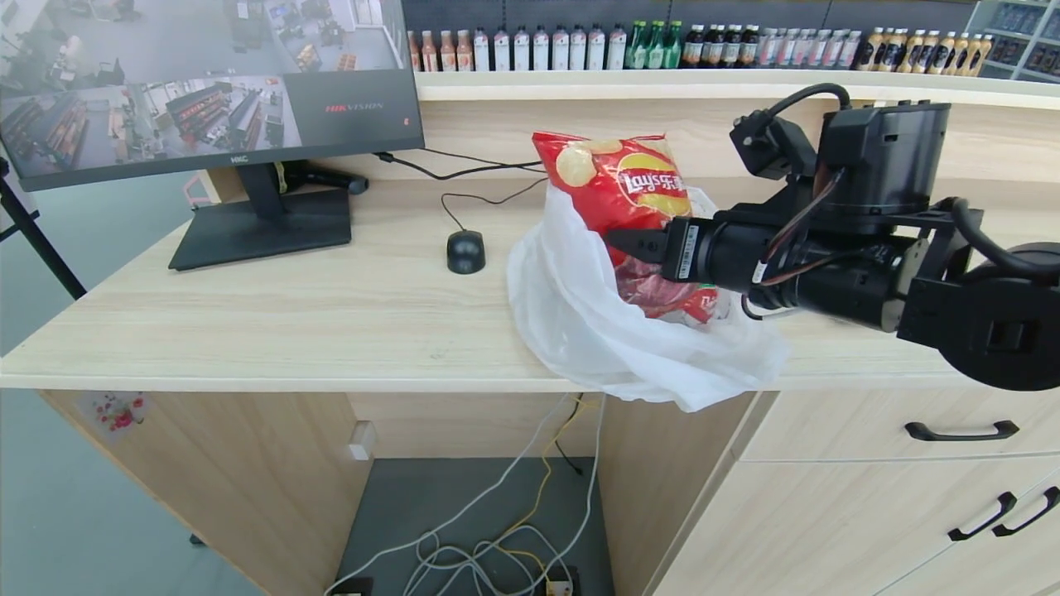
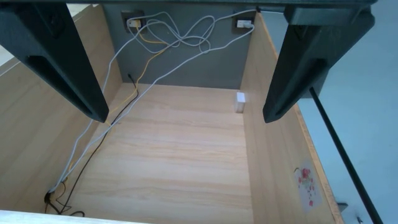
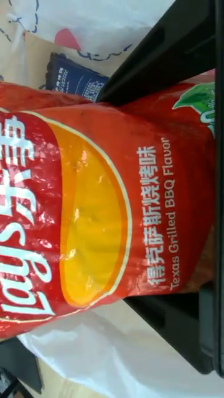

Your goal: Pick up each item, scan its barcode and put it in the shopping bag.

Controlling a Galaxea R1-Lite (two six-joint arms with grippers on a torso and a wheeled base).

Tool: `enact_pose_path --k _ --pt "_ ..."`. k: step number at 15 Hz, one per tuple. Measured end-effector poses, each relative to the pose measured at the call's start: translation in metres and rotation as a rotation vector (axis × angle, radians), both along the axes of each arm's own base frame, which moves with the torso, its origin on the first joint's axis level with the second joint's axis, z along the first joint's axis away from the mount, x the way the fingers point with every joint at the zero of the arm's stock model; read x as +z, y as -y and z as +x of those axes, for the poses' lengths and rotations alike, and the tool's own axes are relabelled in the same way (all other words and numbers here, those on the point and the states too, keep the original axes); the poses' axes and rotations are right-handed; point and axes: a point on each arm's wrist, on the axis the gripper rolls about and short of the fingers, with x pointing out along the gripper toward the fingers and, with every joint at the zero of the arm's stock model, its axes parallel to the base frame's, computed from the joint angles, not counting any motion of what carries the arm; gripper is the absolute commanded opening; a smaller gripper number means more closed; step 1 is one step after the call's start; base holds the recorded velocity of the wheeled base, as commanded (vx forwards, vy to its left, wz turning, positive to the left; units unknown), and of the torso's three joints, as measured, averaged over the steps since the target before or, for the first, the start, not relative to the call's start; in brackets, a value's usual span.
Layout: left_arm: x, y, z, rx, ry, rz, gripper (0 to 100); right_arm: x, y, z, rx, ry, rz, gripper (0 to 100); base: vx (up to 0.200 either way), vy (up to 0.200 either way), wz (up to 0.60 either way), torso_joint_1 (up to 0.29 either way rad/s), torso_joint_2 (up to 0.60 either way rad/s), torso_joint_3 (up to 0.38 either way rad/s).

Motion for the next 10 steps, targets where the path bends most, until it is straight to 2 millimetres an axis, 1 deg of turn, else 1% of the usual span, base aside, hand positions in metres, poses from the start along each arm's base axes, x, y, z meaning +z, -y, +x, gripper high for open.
enact_pose_path --k 6,10 --pt "0.000 0.000 0.000 0.000 0.000 0.000 100 0.014 0.010 -0.017 0.003 0.044 0.002 100 0.000 0.000 0.00 0.000 0.00 0.000" --pt "0.000 0.000 0.000 0.000 0.000 0.000 100 0.018 0.020 -0.035 0.007 0.083 0.002 100 0.000 0.000 0.00 0.000 0.00 0.000"
